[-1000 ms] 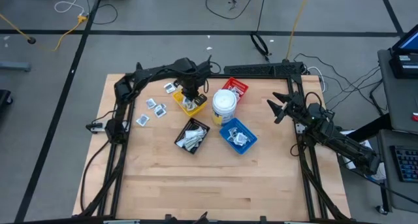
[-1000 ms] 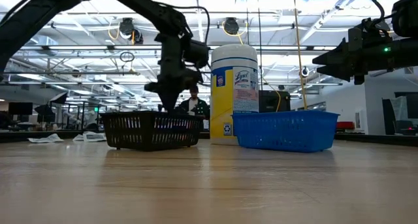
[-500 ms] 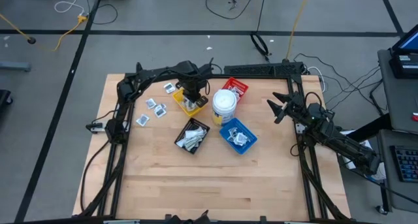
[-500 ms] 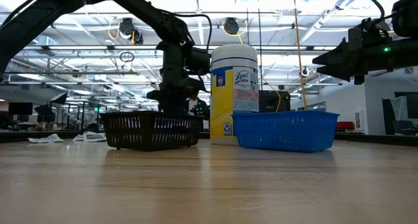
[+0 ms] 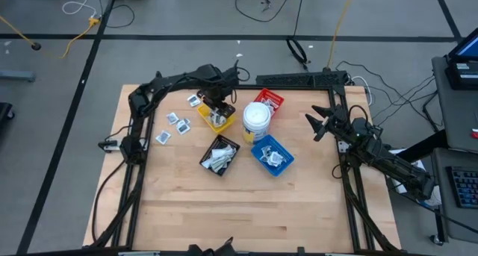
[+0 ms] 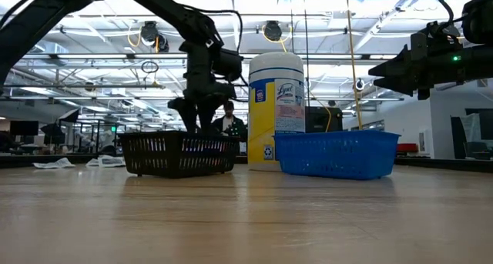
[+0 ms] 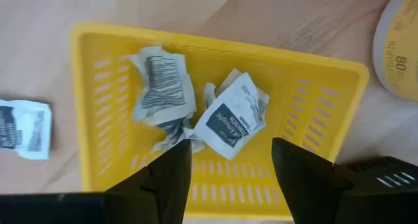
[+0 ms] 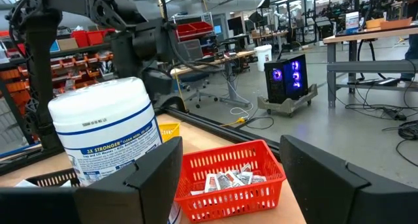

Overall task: Pick & Place First Aid Supplies
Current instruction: Put the towelette pack into the yellow bin

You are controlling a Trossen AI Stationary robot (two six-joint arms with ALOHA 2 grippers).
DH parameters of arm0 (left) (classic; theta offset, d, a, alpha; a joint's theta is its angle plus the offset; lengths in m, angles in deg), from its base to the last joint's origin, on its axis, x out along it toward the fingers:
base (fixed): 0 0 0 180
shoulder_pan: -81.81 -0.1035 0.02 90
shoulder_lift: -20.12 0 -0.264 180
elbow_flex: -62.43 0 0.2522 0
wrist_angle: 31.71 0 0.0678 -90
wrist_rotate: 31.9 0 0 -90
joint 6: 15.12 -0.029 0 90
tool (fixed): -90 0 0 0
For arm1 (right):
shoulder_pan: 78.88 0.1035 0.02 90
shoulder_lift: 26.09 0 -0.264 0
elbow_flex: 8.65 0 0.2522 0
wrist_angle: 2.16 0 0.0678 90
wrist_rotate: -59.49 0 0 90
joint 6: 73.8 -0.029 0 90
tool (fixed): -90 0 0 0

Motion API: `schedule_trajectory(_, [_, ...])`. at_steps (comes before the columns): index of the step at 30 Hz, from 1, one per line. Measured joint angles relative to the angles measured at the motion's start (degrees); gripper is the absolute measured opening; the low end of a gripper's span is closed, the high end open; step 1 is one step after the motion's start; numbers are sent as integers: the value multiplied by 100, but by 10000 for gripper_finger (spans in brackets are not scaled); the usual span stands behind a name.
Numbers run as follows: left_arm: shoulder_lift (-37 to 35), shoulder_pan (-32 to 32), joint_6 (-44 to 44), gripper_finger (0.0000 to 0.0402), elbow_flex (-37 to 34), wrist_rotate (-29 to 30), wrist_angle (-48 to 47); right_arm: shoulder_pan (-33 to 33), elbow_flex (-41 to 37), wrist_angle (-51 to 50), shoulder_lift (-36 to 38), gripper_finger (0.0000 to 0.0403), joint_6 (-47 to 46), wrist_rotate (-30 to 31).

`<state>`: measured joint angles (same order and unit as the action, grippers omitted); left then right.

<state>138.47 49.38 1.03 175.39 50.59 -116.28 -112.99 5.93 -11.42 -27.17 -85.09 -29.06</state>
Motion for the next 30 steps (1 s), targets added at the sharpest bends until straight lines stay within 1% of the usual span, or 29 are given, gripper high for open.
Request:
schedule_trajectory(10, [-334,-105,-64,219,-1,-4,-284,0,0,0,0,254,-2,0])
schedule_trajectory(12, [-454,-105,-42,219,-151,-7,-358,2,0,0,-1,254,-1,0])
schedule_trajectory(16, [-968,-99,26,219,-917,-6,-142,2,0,0,0,254,-2,0])
schedule_trajectory(24, [-2320,-99,368,218,-2670,1,385,1,0,0,-2,254,-1,0])
schedule_trajectory(30, [-3278,-153,795,218,-3800,93,436,2,0,0,0,254,-2,0])
